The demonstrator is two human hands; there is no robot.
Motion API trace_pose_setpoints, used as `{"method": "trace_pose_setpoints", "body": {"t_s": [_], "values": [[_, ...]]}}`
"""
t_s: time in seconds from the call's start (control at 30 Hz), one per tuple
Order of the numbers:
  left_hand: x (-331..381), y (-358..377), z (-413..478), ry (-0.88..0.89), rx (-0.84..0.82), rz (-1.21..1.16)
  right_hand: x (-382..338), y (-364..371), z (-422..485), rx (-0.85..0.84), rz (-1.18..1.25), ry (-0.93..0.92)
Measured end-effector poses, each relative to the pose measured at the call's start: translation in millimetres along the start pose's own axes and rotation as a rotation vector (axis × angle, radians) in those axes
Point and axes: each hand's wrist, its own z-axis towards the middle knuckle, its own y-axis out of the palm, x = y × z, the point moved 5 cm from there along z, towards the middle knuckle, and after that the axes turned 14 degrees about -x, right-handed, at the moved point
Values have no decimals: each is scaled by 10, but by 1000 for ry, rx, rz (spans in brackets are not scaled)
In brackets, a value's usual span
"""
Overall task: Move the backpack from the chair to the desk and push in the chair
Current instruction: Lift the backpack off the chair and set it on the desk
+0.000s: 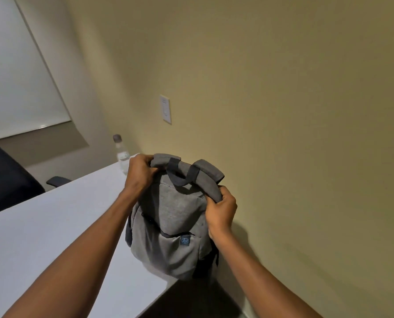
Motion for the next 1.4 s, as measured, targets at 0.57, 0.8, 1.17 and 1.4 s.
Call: {"method": "trace_pose_setpoints", "body": {"t_s": [0.57,0.8,1.17,1.4], "values": [[-465,717,1732,-89,-95,-48,440,518,1380,18,59,148],[-539,866,1811,-173,-52,-85,480,539,1621,64,23,173],[-926,1412,1294,-445,-98,-7,508,521,1571,113,-41,148],[-926,1502,1445,-399,-234,-25,756,465,1262,-30,-194,251]]}}
